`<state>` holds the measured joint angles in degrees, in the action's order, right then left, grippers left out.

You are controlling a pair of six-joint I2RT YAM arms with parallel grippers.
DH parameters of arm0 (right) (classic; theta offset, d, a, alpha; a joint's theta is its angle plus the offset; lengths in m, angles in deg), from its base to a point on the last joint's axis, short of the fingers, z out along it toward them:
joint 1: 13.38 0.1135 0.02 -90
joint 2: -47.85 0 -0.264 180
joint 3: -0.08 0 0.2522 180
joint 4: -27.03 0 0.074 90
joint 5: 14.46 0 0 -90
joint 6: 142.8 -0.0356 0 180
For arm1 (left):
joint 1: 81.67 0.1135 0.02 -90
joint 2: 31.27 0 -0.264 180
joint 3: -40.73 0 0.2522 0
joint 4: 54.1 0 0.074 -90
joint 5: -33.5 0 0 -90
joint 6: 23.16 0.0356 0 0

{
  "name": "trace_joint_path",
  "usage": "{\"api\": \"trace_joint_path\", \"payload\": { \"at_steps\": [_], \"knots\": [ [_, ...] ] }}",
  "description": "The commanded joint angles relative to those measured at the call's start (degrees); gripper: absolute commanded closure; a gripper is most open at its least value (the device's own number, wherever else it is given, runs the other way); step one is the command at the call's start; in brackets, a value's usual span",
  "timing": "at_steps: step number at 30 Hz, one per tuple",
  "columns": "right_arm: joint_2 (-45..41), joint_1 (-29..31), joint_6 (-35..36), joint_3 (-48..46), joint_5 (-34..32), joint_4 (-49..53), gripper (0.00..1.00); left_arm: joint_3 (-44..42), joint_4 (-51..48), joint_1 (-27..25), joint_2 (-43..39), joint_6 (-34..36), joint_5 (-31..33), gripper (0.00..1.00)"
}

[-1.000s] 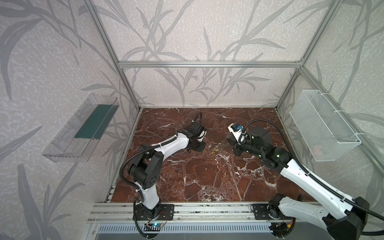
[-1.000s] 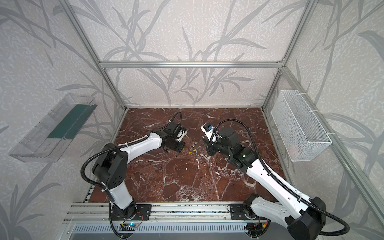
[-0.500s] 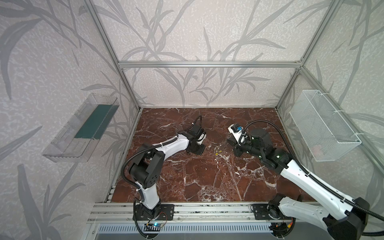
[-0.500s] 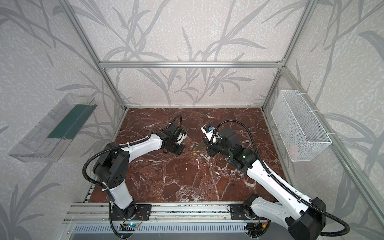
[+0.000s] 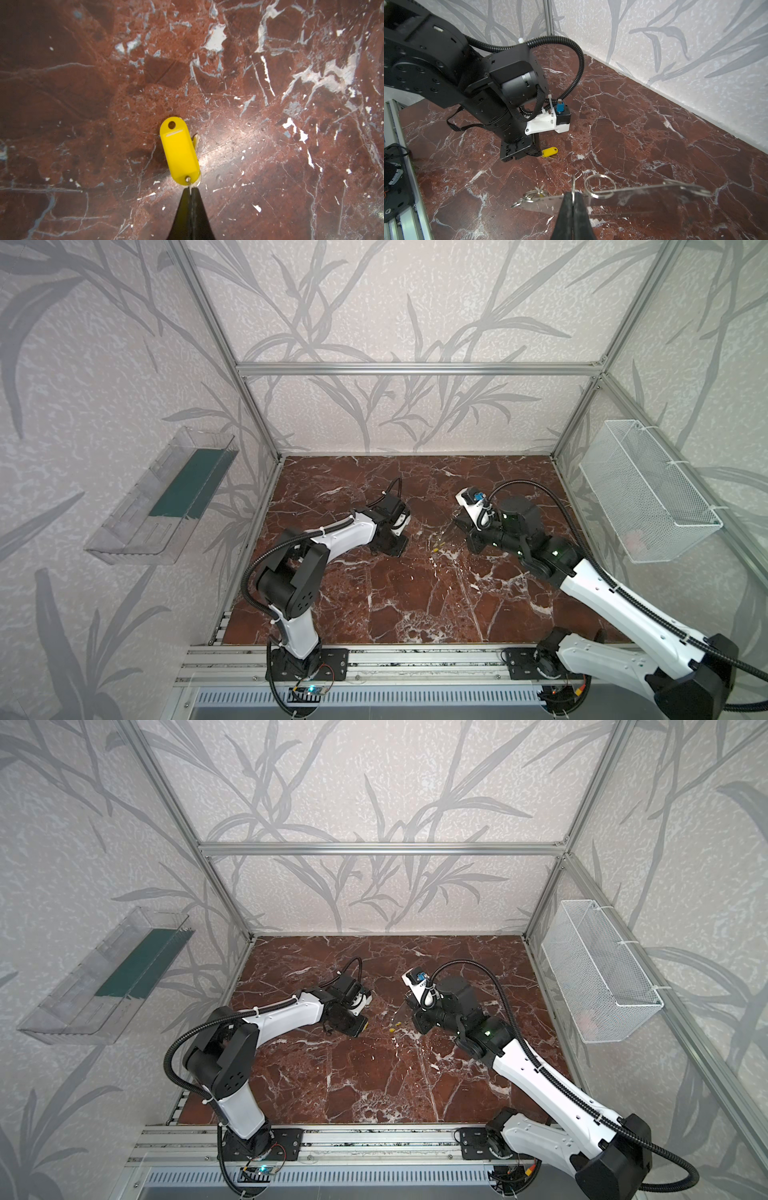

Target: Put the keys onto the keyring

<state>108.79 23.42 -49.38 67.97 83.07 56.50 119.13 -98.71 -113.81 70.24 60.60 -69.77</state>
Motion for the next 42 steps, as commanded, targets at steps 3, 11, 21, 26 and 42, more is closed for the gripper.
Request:
{"api": "trace_joint_path", "payload": {
  "at_steps": [3,11,21,26,42],
  "knots": [
    [-0.01,-0.07,-0.43,0.19,0.2,-2.42,1.0,-0.75,-4.63,0.05,-1.38,-0.1,-1.79,1.0],
    [-0.3,-0.15,-0.51,-0.42,0.09,-2.88,1.0,5.56,-16.68,0.03,3.92,1.07,-3.25,1.0],
    [-1.51,-0.18,-0.78,-2.53,-0.54,-4.61,1.0,11.06,-26.65,-0.29,10.34,2.55,-2.34,1.0],
    [-1.96,-0.25,-0.43,-2.97,-0.98,-4.81,1.0,12.94,-28.24,-0.25,12.7,2.38,-3.07,1.0],
    [-1.1,-0.4,-0.35,-2.12,-0.76,-4.54,1.0,15.91,-29.14,2.08,2.7,0.21,-1.46,0.58]
  ]
}}
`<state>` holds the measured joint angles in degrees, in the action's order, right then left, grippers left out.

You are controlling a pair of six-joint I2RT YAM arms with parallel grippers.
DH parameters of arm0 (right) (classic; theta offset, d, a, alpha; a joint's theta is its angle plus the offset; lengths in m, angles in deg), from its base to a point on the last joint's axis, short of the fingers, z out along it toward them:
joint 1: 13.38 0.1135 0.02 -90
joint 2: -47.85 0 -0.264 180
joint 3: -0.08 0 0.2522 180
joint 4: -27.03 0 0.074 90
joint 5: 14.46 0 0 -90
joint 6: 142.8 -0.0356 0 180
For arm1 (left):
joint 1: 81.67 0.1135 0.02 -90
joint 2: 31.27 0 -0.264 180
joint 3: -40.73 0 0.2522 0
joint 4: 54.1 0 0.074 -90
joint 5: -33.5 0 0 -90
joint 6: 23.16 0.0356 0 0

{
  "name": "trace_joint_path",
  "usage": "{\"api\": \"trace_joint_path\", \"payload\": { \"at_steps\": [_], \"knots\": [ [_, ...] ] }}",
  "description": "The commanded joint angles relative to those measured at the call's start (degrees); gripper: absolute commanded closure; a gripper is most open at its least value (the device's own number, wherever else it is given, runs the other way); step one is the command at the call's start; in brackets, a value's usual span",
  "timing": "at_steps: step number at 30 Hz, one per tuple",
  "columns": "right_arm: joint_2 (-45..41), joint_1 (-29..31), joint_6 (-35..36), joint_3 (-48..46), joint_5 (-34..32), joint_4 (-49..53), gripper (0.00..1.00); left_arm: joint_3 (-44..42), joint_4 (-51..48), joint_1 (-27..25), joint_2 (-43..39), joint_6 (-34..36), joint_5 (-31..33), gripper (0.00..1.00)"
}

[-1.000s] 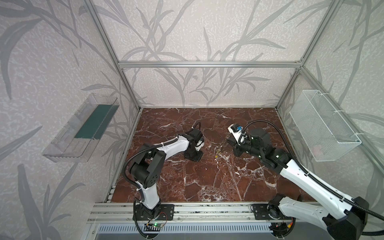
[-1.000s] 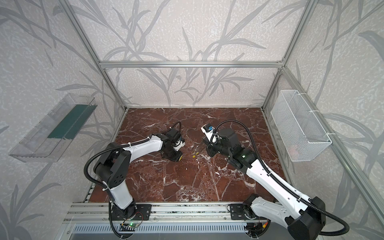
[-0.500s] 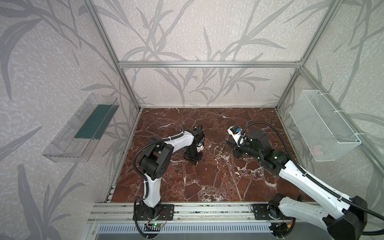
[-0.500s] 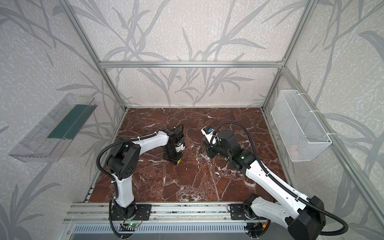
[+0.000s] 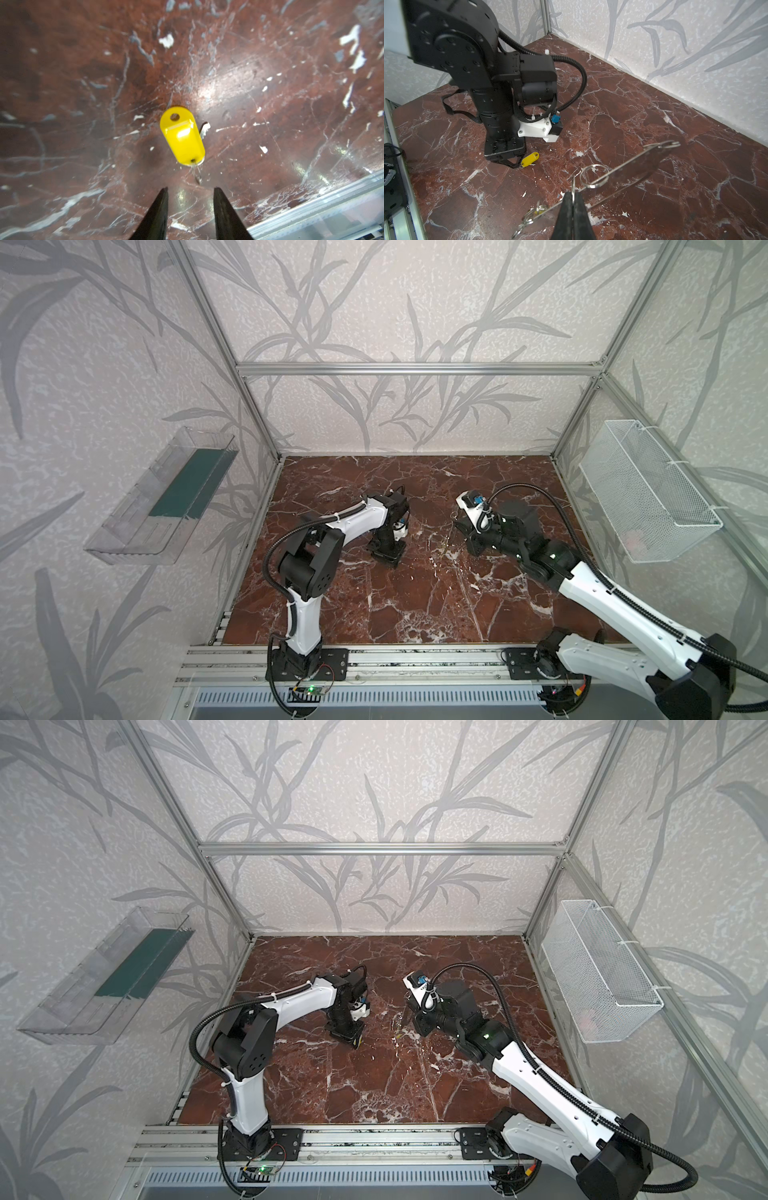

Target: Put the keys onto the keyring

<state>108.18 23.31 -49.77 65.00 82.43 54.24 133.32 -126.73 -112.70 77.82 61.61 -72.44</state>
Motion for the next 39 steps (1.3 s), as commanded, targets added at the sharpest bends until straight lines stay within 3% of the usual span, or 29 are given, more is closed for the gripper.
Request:
{"api": "trace_joint_path", "payload": {
  "at_steps": [1,12,15,22,27,34,39],
  "knots": [
    [-0.27,-0.23,-0.02,1.0,-0.05,-2.31,1.0,1.29,-0.16,1.18,-6.35,-1.6,1.63,0.57],
    [2.32,-0.22,-0.52,4.1,1.63,-1.46,1.0,-12.72,21.05,2.66,-20.97,-11.08,8.59,0.54],
    [2.76,-0.14,-0.65,4.98,1.77,-1.0,1.0,-17.95,27.12,2.73,-24.14,-14.09,8.34,0.53],
    [3.89,-0.2,-1.23,6.35,2.13,-0.37,1.0,-29.16,41.04,2.52,-27.65,-16.14,1.38,0.6],
    [4.15,-0.1,-1.54,6.87,1.83,-0.04,1.0,-37.63,50.75,-0.19,-30.16,-19.16,5.07,0.65],
    [4.26,-0.09,-1.54,7.25,1.86,0.47,1.0,-43.67,56.02,-6.17,-29.46,-20.38,11.78,0.67],
    [4.6,0.03,-1.92,7.47,2.15,0.7,1.0,-45.4,56.85,-7.28,-29.65,-20.58,13.78,0.7]
  ]
}}
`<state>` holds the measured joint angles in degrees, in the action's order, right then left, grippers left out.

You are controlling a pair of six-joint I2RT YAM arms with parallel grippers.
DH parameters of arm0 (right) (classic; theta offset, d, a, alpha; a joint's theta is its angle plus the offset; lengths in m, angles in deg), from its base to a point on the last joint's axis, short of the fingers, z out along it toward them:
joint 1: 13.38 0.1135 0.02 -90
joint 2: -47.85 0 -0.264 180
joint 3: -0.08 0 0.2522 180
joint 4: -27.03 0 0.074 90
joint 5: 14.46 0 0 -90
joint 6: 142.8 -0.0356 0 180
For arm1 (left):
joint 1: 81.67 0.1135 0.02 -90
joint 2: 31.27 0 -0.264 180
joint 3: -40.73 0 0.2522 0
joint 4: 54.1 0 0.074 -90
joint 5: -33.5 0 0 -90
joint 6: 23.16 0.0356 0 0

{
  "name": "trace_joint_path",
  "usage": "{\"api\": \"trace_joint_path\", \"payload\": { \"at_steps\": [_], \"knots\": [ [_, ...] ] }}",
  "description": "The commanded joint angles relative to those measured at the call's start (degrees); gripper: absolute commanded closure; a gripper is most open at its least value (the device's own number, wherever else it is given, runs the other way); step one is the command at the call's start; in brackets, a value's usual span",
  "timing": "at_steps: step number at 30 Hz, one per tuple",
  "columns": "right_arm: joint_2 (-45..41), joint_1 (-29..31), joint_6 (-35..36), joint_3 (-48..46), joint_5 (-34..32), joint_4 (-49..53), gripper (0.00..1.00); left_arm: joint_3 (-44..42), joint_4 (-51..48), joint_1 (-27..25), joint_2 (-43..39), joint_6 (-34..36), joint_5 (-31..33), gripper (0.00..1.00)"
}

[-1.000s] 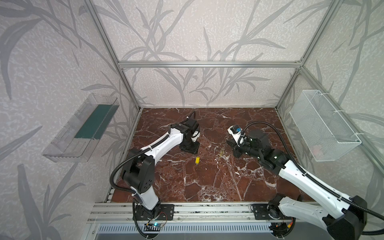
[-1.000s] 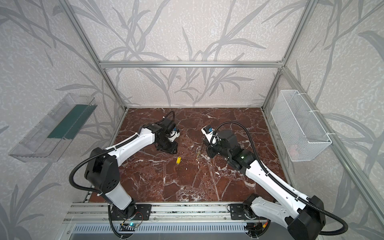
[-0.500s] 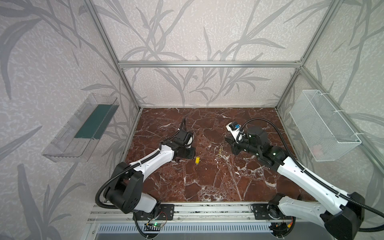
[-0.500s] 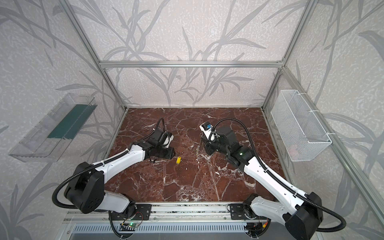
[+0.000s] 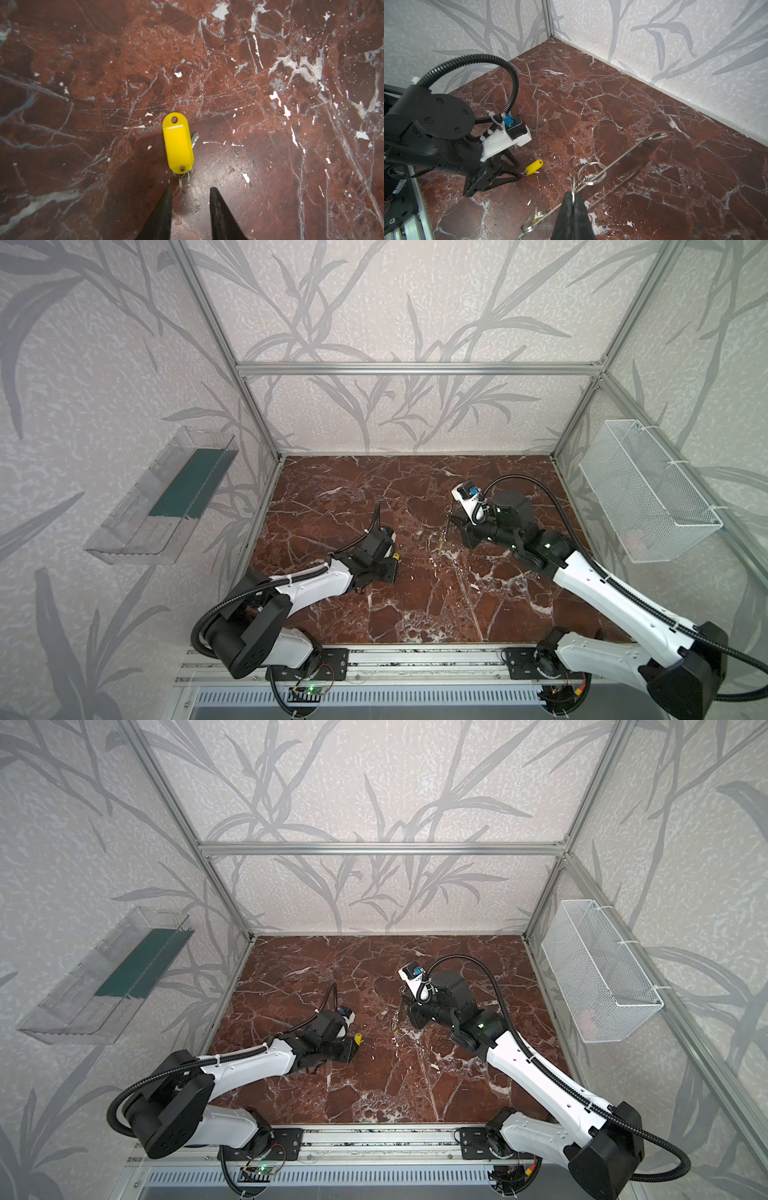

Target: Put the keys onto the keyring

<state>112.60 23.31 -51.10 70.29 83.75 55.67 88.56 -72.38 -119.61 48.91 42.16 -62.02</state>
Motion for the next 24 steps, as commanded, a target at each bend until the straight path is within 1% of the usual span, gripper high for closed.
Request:
{"api": "trace_joint_path", "payload": {
  "at_steps": [1,7,14,16,24],
  "knots": [
    [0.2,0.02,-0.65,2.26,0.89,-0.72,1.0,-0.83,2.62,-0.42,-0.66,-0.93,3.52,0.7],
    [0.38,0.18,-0.86,2.52,0.89,-0.47,1.0,0.1,2.71,-0.59,1.67,0.44,2.37,0.78],
    [0.11,0.23,-0.76,2.36,0.33,-0.21,1.0,0.39,2.68,-0.9,2.83,1.29,1.4,0.79],
    [0.29,0.28,-0.73,2.41,0.36,-0.26,1.0,0.73,2.34,-0.83,3.15,1.48,1.47,0.82],
    [0.9,0.28,-0.65,2.57,0.52,-0.46,1.0,1.79,1.92,-0.94,4.19,2.23,1.91,0.86]
  ]
}}
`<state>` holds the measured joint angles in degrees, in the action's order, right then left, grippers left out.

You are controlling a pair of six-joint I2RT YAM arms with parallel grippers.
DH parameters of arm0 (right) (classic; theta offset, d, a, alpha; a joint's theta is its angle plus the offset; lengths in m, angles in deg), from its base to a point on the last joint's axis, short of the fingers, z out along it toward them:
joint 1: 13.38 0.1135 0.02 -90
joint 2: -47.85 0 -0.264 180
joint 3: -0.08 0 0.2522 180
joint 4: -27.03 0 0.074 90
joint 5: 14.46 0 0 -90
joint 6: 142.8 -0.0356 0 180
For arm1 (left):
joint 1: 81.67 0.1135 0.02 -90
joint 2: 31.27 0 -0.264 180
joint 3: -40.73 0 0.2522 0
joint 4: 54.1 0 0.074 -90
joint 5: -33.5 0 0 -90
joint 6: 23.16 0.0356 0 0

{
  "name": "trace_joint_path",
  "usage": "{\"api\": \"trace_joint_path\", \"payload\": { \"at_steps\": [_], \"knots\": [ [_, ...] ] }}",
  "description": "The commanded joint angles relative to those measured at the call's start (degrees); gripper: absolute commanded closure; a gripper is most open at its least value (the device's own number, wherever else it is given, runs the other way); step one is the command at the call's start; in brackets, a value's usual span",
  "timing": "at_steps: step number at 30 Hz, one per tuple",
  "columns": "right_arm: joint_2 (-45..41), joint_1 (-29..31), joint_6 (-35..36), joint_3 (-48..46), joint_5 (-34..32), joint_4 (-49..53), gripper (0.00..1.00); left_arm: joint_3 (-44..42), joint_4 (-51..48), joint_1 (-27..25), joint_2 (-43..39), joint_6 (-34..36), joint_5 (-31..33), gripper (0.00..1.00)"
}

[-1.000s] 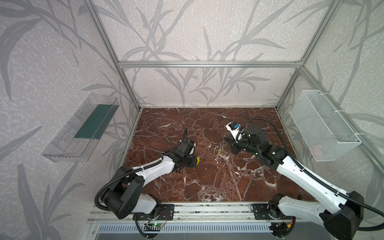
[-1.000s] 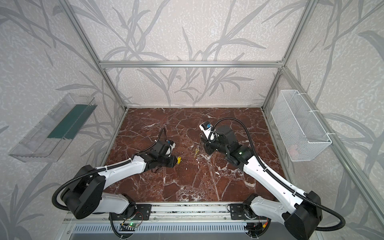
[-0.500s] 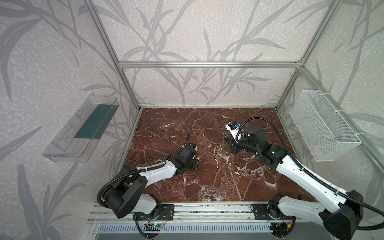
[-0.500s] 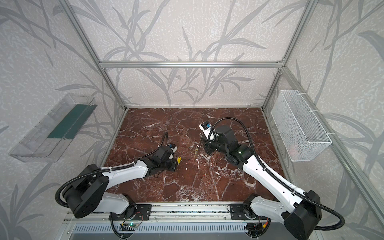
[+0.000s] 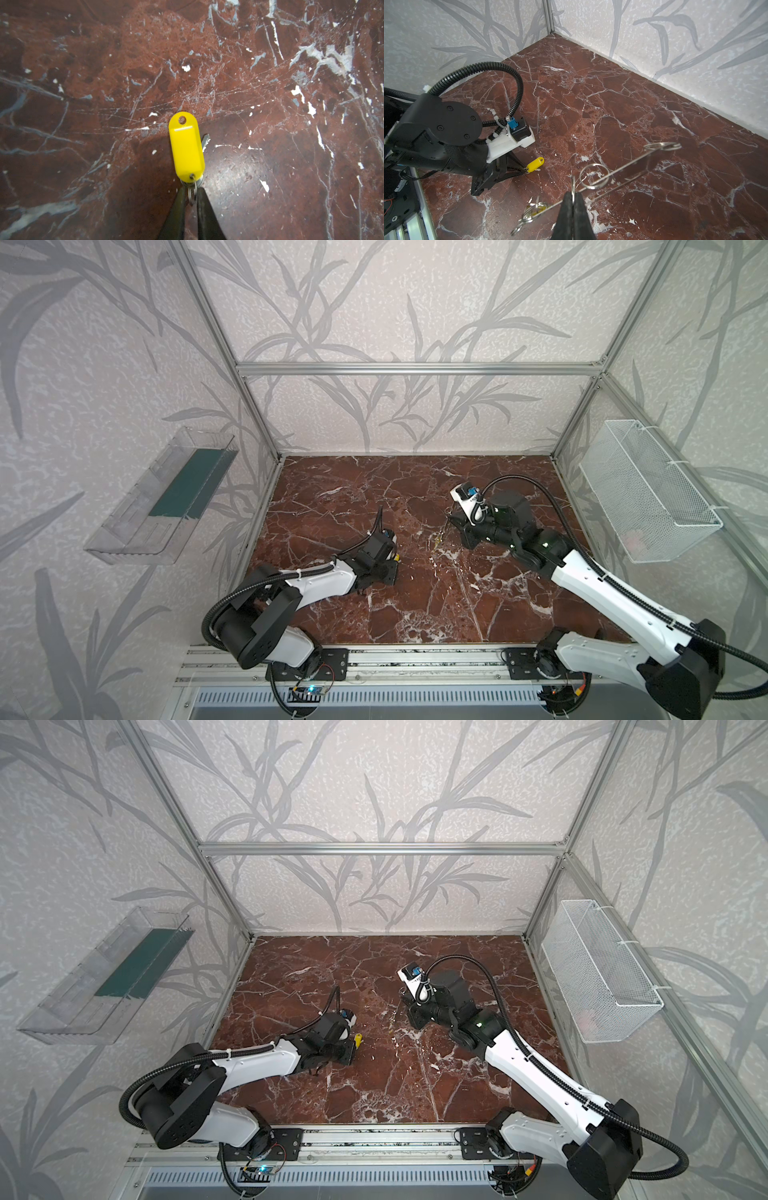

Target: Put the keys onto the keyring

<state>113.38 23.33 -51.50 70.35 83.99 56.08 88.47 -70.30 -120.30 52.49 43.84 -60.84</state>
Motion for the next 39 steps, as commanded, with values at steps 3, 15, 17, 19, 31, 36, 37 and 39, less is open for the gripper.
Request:
{"api": "trace_joint_path", "payload": {
  "at_steps": [3,15,17,19,31,36,37,39],
  "knots": [
    [0.29,0.25,-0.31,2.62,0.37,-0.96,1.0,2.05,-0.21,-0.26,0.76,0.61,0.91,0.87],
    [0.73,0.25,-0.37,2.66,0.17,-1.35,1.0,3.15,-3.47,-0.24,-1.0,1.58,1.43,1.0],
    [0.76,0.24,-0.39,2.63,0.21,-1.43,1.0,4.21,-5.54,-0.17,-2.11,2.28,1.79,1.0],
    [0.73,0.25,-0.36,2.47,0.37,-1.75,1.0,5.7,-7.74,-0.15,-3.46,3.07,2.03,1.0],
    [-1.07,-0.32,1.57,1.24,4.69,-3.67,1.0,17.18,-18.83,3.25,-12.88,11.67,-4.63,1.0],
    [-2.38,-0.26,2.93,-0.5,8.87,-5.67,1.0,23.07,-22.22,6.0,-13.53,14.02,-13.7,1.0],
    [-2.59,-0.27,3.31,-0.83,10.1,-6.11,1.0,24.27,-22.96,6.27,-13.32,14.75,-15.61,1.0],
    [-2.85,-0.27,4.21,-1.1,12.19,-6.57,1.0,26.22,-24.37,6.55,-12.91,16.34,-19.15,1.0]
  ]
}}
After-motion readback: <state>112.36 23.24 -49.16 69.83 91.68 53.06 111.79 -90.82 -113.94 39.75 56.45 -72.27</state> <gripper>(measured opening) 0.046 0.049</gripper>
